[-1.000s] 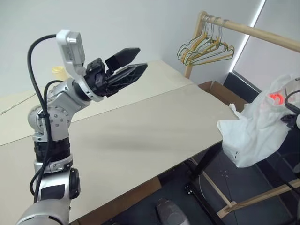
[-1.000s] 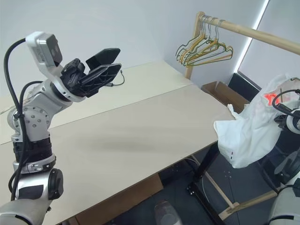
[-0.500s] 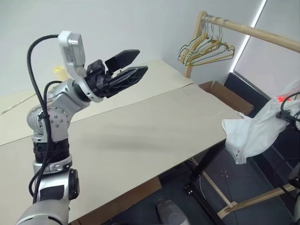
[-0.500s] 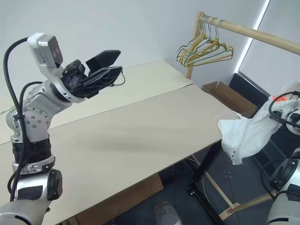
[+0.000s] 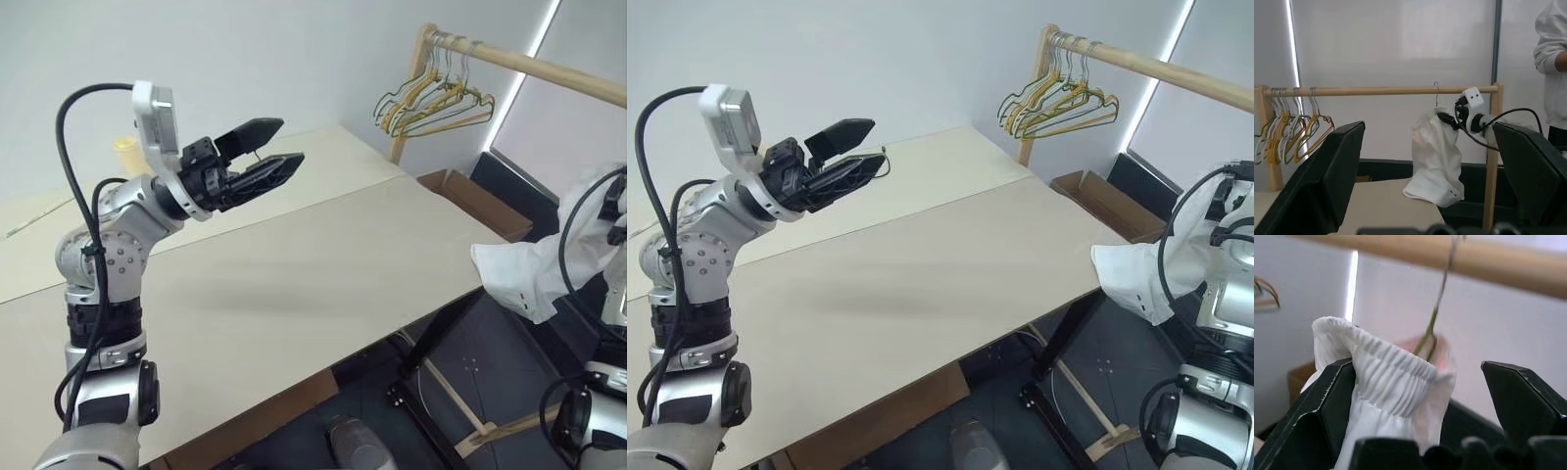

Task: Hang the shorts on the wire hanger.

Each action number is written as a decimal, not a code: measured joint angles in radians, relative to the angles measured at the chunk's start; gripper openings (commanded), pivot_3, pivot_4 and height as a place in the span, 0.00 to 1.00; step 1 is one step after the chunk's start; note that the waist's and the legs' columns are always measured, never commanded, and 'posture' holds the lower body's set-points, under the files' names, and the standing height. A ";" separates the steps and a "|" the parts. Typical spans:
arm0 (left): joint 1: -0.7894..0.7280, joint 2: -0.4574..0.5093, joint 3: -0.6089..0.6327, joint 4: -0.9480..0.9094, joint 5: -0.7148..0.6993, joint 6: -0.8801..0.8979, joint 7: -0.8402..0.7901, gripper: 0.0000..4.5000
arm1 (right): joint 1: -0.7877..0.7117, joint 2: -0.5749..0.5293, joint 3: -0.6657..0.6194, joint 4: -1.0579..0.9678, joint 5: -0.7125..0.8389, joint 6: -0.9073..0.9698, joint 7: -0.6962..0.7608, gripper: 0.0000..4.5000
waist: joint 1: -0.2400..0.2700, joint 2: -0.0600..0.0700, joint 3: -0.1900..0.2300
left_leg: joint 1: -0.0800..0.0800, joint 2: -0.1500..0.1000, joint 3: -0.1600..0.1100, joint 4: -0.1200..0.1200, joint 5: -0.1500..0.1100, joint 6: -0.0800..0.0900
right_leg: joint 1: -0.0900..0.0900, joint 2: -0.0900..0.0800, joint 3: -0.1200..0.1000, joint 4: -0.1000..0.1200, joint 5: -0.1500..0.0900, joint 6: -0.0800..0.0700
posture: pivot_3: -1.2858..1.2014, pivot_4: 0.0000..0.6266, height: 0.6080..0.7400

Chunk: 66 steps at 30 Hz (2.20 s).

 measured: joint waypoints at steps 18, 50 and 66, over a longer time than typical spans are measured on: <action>0.018 0.028 -0.003 -0.019 0.019 -0.004 -0.010 1.00 | -0.014 0.049 -0.105 0.043 0.064 0.099 -0.083 0.99 | 0.047 0.000 0.000 | -0.001 0.000 0.000 0.000 0.000 0.000 | -0.001 0.000 0.000 0.000 0.000 -0.001 | 0.40 0.00 1.00; -0.009 0.031 -0.037 0.018 0.065 -0.042 -0.063 1.00 | 0.054 0.119 -0.185 -0.098 0.106 0.330 -0.150 0.99 | 0.040 0.000 0.000 | -0.001 0.000 0.000 -0.001 0.000 0.000 | -0.002 0.001 0.000 -0.001 0.000 -0.001 | 0.38 0.00 1.00; -0.059 0.025 -0.059 0.080 0.091 -0.045 -0.116 1.00 | 0.087 0.148 -0.273 -0.185 0.139 0.386 -0.182 0.48 | 0.032 0.000 0.000 | -0.002 0.000 0.000 -0.001 0.000 0.000 | -0.002 0.001 0.000 -0.001 0.000 -0.001 | 0.37 0.00 1.00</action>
